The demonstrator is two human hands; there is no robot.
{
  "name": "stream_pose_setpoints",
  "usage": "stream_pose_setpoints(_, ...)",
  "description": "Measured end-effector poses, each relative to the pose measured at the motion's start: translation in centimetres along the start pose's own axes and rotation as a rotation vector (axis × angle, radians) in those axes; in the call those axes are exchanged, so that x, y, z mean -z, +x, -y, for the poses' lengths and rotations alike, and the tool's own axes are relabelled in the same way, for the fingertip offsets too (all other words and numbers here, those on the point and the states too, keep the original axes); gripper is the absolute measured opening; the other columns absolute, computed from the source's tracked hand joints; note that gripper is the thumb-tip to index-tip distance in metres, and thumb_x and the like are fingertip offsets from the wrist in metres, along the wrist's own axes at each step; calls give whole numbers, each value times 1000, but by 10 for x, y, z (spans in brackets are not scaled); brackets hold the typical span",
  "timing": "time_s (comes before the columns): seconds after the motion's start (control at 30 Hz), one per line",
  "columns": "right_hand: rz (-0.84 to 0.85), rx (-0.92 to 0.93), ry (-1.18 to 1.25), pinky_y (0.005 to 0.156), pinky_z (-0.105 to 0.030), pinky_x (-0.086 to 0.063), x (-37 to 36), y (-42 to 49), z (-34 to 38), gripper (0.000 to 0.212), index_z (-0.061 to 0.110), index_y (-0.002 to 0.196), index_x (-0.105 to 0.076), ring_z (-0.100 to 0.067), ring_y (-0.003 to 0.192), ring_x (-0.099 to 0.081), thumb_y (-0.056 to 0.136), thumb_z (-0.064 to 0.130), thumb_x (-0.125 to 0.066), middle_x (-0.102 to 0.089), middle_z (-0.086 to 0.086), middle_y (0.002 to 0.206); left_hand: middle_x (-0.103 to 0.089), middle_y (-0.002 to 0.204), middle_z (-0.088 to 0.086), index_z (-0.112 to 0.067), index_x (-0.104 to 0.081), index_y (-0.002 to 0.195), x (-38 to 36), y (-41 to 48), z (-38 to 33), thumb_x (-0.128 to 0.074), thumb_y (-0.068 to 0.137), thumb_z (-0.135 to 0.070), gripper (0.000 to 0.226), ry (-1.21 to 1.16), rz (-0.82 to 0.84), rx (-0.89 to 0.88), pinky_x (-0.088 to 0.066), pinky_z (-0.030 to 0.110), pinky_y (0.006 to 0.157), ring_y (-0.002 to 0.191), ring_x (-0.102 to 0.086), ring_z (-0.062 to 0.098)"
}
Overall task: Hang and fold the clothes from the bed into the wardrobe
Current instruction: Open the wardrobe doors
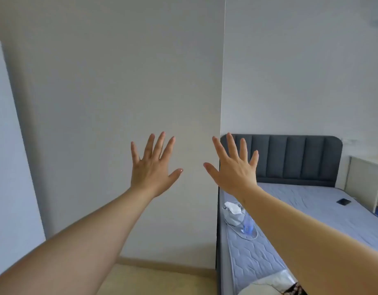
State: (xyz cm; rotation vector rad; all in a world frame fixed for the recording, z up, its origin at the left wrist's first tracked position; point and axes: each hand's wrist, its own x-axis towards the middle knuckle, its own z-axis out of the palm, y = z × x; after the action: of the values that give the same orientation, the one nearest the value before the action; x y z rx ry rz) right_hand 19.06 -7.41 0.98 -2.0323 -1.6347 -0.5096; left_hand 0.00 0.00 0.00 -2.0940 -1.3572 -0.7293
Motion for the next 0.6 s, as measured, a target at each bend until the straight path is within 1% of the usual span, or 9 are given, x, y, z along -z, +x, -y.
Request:
stream_pose_setpoints(0.1, -2, 41, -26, 110, -59, 7, -5, 2, 16, 70, 42, 144, 16, -32, 143, 18, 90, 65, -24, 19, 4, 156, 14, 157, -2, -28, 13, 147, 1, -5, 21, -25, 88, -66, 80, -11, -13, 55, 7, 58, 109, 144, 13, 21)
stream_pose_setpoints(0.17, -4, 84, 24, 110, -59, 7, -14, 4, 34, 70, 43, 144, 16, -31, 143, 17, 91, 65, -23, 19, 4, 156, 10, 158, -2, -29, 8, 148, 2, -10, 41, -28, 88, -64, 78, -21, -40, 43, 7, 57, 109, 145, 10, 21)
stream_pose_setpoints(0.27, 31, 153, 77, 110, -60, 5, -26, 8, 68, 69, 43, 143, 17, -31, 143, 18, 91, 64, -22, 21, 4, 156, 9, 158, -3, -29, 8, 148, 5, -20, 71, -29, 89, -63, 78, 36, -33, 64, 7, 54, 111, 145, 9, 22)
stream_pose_setpoints(0.43, 80, 279, 163, 111, -58, 5, -54, 15, 146, 69, 43, 143, 18, -30, 143, 19, 91, 64, -22, 21, 4, 156, 4, 158, -1, -28, 5, 148, 3, -44, 142, -33, 90, -60, 76, 139, 39, 160, 0, 52, 113, 145, 3, 26)
stream_pose_setpoints(0.6, 112, 401, 215, 113, -54, 4, -81, 24, 241, 67, 40, 145, 12, -28, 144, 12, 92, 61, -23, 14, 3, 157, -1, 157, 0, -26, -2, 148, 8, -76, 233, -37, 91, -54, 73, 213, 96, 275, -6, 50, 112, 144, -3, 22)
